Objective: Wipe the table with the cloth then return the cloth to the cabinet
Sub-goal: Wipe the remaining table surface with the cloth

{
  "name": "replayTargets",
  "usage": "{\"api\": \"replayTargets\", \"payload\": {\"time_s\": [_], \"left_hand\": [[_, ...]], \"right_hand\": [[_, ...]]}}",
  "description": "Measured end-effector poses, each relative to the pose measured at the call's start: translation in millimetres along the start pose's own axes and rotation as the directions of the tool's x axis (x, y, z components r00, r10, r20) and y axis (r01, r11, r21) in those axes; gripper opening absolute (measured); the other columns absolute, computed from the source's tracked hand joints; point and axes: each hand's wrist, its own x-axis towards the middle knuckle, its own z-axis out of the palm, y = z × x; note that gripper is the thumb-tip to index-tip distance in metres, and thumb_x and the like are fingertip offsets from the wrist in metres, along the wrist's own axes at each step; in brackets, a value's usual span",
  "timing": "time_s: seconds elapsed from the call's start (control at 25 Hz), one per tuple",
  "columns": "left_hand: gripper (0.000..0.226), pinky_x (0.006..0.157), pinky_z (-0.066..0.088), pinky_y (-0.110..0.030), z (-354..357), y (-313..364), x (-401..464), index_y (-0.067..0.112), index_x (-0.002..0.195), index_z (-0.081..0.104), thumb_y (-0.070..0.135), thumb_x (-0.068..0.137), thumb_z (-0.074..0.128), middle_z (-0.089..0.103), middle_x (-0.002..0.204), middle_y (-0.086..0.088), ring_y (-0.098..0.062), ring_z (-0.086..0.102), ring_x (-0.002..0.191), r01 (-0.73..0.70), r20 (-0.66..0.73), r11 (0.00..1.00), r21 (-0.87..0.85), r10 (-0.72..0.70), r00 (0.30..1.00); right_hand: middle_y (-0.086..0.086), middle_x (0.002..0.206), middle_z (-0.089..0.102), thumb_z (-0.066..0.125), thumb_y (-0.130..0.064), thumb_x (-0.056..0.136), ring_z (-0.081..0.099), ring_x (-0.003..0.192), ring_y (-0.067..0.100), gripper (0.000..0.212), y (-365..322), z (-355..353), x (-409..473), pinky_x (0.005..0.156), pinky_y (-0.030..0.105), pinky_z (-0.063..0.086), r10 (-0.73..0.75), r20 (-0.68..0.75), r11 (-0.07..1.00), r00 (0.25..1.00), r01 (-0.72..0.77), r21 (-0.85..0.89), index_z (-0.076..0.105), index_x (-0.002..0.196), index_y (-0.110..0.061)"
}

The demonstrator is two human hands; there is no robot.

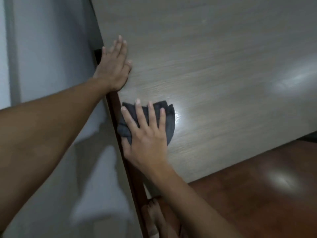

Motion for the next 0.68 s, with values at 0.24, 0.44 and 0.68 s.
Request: {"api": "replayTargets", "payload": {"time_s": [0.24,0.44,0.68], "left_hand": [[0.061,0.122,-0.007,-0.047,3,0,2,0.006,0.158,0.000,0.034,0.107,0.021,-0.008,0.166,-0.011,-0.024,-0.006,0.153,-0.012,0.003,0.999,0.039,0.012,1.000],[0.063,0.122,-0.007,-0.044,4,1,-2,0.004,0.157,-0.002,0.037,0.107,0.016,-0.009,0.166,-0.012,-0.024,-0.008,0.153,0.009,0.017,0.998,0.059,-0.010,1.000],[0.061,0.122,-0.006,-0.042,1,4,-1,0.003,0.157,0.000,0.035,0.107,0.015,-0.006,0.166,-0.012,-0.023,-0.006,0.153,0.046,0.016,0.998,0.042,-0.046,0.999]], "right_hand": [[0.003,0.168,0.028,0.061,-0.044,0.085,0.021,0.156,0.034,0.067,12,-3,-96,0.122,0.061,0.019,-0.120,-0.014,0.992,0.993,0.121,0.048,0.049,0.150,-0.036],[0.001,0.163,0.037,0.059,-0.055,0.092,0.030,0.153,0.031,0.061,56,-12,-108,0.122,0.060,0.022,-0.232,-0.088,0.967,0.969,0.240,0.091,0.052,0.149,-0.036],[0.000,0.163,0.037,0.034,-0.065,0.101,0.034,0.151,0.031,0.060,225,-49,-87,0.122,0.058,0.024,-0.047,-0.106,0.994,0.993,0.036,-0.104,0.042,0.154,-0.037]]}}
